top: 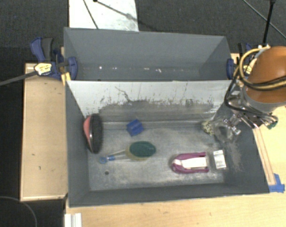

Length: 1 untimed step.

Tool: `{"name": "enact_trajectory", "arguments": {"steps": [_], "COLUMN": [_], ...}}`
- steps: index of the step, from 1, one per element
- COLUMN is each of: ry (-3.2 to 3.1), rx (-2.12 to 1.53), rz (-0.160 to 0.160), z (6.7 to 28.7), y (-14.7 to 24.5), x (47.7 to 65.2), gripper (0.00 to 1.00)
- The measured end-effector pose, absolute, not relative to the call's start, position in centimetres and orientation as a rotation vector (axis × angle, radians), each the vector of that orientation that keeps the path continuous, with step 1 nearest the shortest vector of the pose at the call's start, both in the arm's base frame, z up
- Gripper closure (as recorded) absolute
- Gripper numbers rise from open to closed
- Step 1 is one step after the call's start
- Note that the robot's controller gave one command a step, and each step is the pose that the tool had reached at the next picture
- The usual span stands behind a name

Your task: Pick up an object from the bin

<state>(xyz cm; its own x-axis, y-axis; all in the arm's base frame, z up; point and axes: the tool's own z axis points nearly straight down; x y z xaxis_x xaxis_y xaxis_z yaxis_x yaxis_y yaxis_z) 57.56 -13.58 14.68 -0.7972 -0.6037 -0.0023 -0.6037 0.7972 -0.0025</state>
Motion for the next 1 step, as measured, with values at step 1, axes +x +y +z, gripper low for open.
{"name": "enact_trajectory", "arguments": {"steps": [1], "ry": [2.975], "rx": [-0.996], "rz": [-0.001], "z": [14.83], "y": [-13.41], "x": [57.59], "gripper": [0.00]}}
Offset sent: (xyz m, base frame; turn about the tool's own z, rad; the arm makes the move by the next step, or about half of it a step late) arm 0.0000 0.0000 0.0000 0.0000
